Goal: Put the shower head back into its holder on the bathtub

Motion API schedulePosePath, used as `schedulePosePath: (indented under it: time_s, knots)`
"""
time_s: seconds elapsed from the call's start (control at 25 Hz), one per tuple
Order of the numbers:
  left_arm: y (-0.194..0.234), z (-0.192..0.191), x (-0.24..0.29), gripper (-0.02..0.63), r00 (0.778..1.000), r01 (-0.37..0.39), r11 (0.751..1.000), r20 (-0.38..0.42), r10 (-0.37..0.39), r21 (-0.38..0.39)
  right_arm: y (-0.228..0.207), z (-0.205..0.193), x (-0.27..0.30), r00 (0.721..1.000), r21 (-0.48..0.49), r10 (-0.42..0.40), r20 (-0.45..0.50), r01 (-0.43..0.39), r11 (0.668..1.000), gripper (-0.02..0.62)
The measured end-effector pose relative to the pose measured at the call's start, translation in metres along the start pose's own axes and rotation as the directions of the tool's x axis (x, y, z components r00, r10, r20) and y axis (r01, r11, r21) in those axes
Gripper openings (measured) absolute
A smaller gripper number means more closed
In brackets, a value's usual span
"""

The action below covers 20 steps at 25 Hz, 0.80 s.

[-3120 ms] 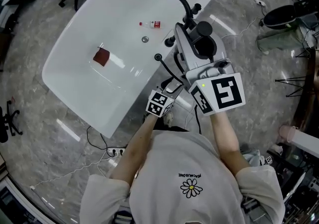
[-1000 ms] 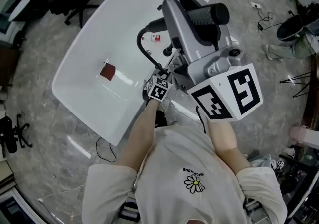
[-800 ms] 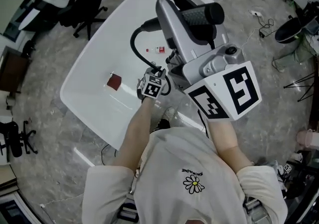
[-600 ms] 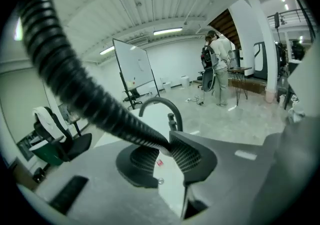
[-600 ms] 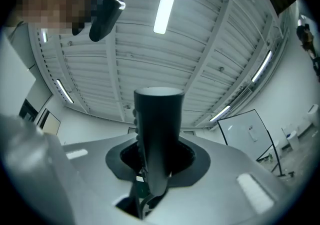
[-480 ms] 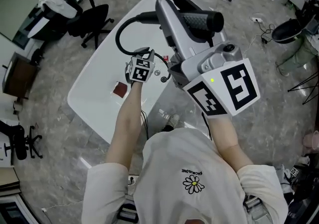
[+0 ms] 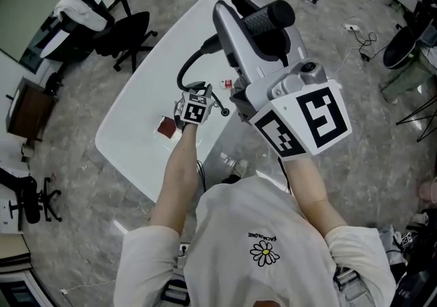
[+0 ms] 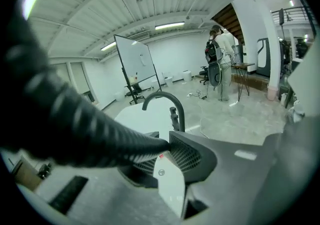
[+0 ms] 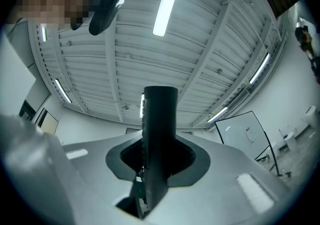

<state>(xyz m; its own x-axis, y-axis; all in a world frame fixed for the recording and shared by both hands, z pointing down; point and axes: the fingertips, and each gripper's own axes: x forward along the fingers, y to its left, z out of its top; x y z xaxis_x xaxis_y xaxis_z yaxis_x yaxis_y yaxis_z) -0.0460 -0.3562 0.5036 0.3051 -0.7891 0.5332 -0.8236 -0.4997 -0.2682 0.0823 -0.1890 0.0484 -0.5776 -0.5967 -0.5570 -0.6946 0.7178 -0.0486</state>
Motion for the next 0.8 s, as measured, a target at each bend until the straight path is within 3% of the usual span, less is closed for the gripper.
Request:
schedulePosePath:
  time_s: [0.32, 0.48, 0.64, 0.8]
  knots:
    - [-0.029, -0.047, 0.036, 0.066, 0.995, 0.086, 0.991, -0.037, -0.091, -0.104, -0.027, -0.056, 0.011, 0.994, 0.052, -0.043, -0.102, 0.049, 0.997, 0.098]
    - [-0.027, -0.071, 0.059, 0.071, 0.992, 0.095, 0.983, -0.073, -0.107, -0.155, -0.044, -0.080, 0.025, 0.989, 0.071, -0.065, -0.136, 0.075, 0.995, 0.098]
    - [-0.024, -0.080, 0.079, 0.153, 0.991, 0.097, 0.970, -0.072, -0.116, -0.225, -0.057, -0.106, 0.044, 0.979, 0.022, -0.074, -0.188, 0.079, 0.997, 0.100]
    - [-0.034, -0.092, 0.092, 0.153, 0.987, 0.115, 0.960, -0.078, -0.139, -0.254, -0.070, -0.133, 0.055, 0.969, 0.010, -0.081, -0.234, 0.085, 0.996, 0.100]
